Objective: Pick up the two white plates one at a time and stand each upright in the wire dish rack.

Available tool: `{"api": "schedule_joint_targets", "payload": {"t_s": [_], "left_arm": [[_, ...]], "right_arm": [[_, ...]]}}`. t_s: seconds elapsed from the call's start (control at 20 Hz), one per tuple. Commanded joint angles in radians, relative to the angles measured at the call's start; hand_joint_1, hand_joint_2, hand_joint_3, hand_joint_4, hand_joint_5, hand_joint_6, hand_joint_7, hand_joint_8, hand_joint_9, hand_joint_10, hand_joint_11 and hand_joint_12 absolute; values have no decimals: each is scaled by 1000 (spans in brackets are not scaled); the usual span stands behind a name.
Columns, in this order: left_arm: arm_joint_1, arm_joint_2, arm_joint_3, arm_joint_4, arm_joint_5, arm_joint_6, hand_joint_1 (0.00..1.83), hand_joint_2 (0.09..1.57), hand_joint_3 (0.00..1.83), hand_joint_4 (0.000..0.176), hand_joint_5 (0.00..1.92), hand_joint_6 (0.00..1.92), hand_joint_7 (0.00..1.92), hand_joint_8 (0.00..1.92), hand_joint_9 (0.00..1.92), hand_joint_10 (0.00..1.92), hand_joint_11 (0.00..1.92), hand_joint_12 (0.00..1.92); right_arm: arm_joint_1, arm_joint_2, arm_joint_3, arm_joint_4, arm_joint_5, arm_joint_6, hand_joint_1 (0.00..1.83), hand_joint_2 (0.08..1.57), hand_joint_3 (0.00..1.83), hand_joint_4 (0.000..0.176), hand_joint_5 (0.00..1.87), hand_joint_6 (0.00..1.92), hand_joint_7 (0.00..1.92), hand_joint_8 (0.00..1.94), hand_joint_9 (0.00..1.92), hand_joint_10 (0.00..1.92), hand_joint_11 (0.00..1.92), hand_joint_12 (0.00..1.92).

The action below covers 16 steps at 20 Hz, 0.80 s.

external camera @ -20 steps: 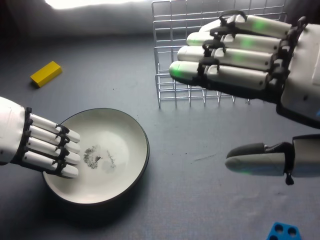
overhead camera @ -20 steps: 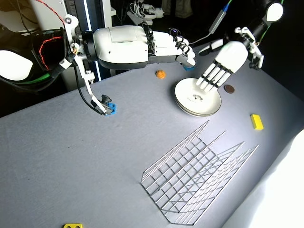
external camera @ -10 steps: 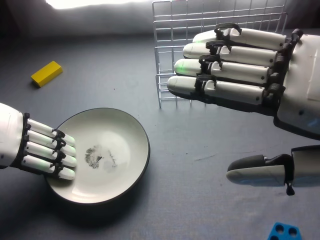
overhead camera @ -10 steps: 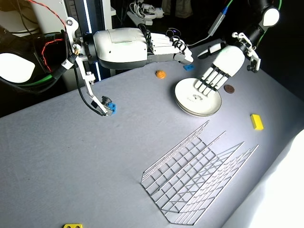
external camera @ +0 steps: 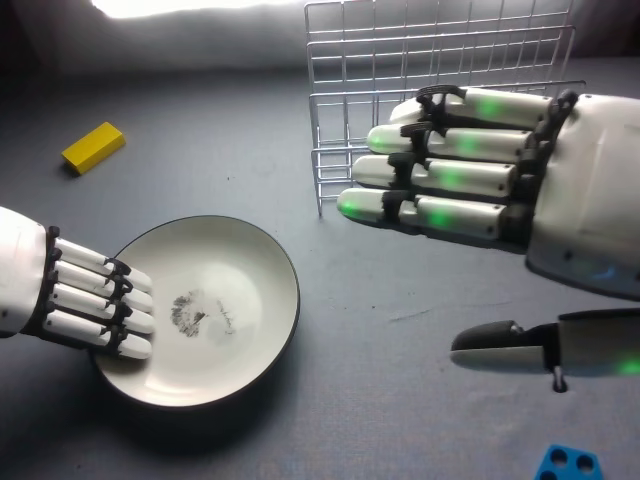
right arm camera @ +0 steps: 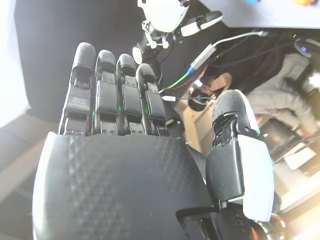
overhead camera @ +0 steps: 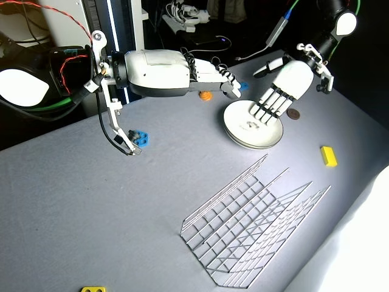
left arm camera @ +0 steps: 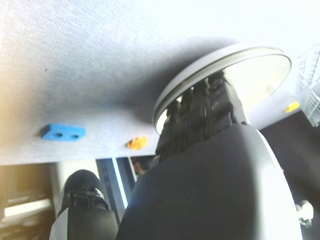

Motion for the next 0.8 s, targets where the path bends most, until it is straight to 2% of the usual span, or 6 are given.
{"api": "schedule_joint_targets", "payload": {"t_s": [0.0,0.1,0.5,0.55,0.65,0.75], "left_arm": [[3,-8,-6,-33,-7,0,0,1033,12,0,0,0,0,0,0,0,0,0],[3,-12,-18,-33,7,0,0,1028,9,0,1,1,0,0,0,0,0,0],[-24,-33,-96,-33,62,-1,0,1031,7,0,8,3,0,0,0,0,0,0],[-31,-37,-106,-33,69,-3,0,1038,10,0,10,4,0,0,0,0,0,0],[-38,-46,-112,-33,77,-4,0,1046,12,0,5,1,0,0,0,0,0,0],[-40,-53,-113,-33,84,-11,0,1046,11,0,12,5,0,0,0,0,0,0]], "right_arm": [[0,-3,-2,17,101,-26,124,1189,0,0,149,1,168,0,164,1,0,561],[-12,-12,-1,18,101,-69,143,1191,0,0,160,3,176,3,167,2,0,580],[19,-18,-1,87,94,-88,171,1188,0,0,135,4,144,1,140,1,0,543],[23,-19,-1,87,93,-88,229,1173,0,0,149,6,161,4,157,5,0,579],[31,-24,-1,79,65,-102,596,1118,0,0,15,0,17,0,18,0,0,318],[43,-39,1,45,-6,-146,901,975,0,0,0,0,0,0,0,0,0,325]]}}
